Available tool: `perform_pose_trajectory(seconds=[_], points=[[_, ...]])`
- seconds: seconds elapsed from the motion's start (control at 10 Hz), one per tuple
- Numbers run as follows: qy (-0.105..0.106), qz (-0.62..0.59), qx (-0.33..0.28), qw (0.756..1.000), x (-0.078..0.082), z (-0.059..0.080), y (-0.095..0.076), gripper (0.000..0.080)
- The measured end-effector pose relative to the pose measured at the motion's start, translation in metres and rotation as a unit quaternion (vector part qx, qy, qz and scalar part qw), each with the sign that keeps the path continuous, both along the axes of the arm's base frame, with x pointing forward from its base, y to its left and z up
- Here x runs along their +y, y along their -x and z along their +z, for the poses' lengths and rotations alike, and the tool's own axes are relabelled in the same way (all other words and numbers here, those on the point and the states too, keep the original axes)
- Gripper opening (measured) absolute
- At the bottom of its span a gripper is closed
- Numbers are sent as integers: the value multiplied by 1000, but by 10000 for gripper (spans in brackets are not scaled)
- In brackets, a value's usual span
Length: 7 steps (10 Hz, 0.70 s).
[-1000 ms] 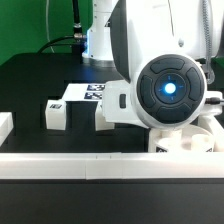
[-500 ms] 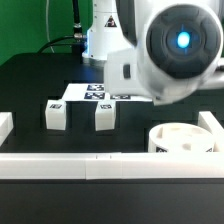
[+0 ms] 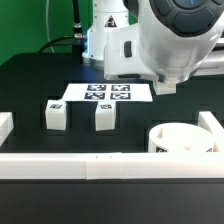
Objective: Assemble stool
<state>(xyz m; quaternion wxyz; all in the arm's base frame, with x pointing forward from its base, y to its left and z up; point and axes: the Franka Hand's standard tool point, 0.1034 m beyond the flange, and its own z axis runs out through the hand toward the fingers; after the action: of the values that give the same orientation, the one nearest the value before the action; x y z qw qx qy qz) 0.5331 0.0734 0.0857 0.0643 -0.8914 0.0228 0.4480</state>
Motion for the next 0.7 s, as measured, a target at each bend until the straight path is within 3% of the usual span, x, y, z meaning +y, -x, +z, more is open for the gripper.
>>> perform_pose_trajectory(seconds=[0.1,0.3,0.5,0.7], points=[[-6,2,-44,999,1,0,-6,324],[-1,-3,-100,995,2,15,-12,324],[5,-13,-183,983,2,31,-28,324],[12,-21,-249,968,2,29,-32,324]])
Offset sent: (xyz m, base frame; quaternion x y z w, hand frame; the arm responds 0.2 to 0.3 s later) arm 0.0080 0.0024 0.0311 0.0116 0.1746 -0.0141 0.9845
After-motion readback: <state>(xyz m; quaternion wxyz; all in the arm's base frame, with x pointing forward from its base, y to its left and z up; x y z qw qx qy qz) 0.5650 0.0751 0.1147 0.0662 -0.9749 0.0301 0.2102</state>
